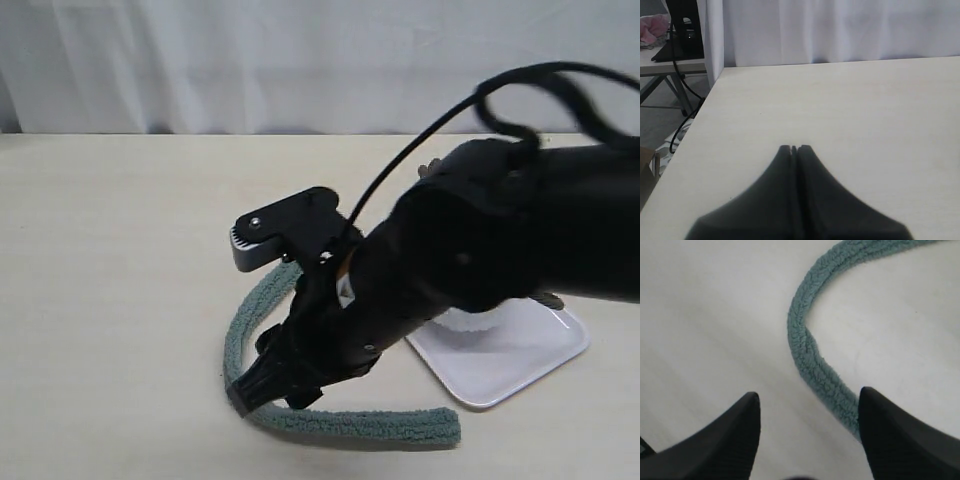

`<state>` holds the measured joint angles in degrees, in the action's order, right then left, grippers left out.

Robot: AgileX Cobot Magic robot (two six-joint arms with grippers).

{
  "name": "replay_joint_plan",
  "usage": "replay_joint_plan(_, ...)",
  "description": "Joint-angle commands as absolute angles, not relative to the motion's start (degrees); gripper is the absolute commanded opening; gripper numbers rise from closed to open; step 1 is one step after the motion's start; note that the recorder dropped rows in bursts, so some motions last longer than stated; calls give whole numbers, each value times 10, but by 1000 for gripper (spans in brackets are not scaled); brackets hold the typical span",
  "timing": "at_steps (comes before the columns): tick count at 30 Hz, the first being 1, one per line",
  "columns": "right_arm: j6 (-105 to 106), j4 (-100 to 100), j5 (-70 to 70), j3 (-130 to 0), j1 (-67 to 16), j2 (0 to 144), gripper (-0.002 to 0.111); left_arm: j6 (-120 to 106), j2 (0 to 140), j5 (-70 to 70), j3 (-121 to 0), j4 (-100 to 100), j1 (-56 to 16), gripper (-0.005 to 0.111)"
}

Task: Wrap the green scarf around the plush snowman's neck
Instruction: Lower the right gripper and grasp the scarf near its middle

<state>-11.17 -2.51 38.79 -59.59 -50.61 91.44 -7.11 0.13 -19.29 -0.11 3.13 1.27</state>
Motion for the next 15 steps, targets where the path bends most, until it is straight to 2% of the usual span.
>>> replay_joint_plan(1,-116,-23,374,-638,-508,997,56,-71,0,-185,0,31,13,0)
replay_joint_plan(15,-112,-22,356,-730,-508,1133,58,-71,0,-185,0,31,13,0)
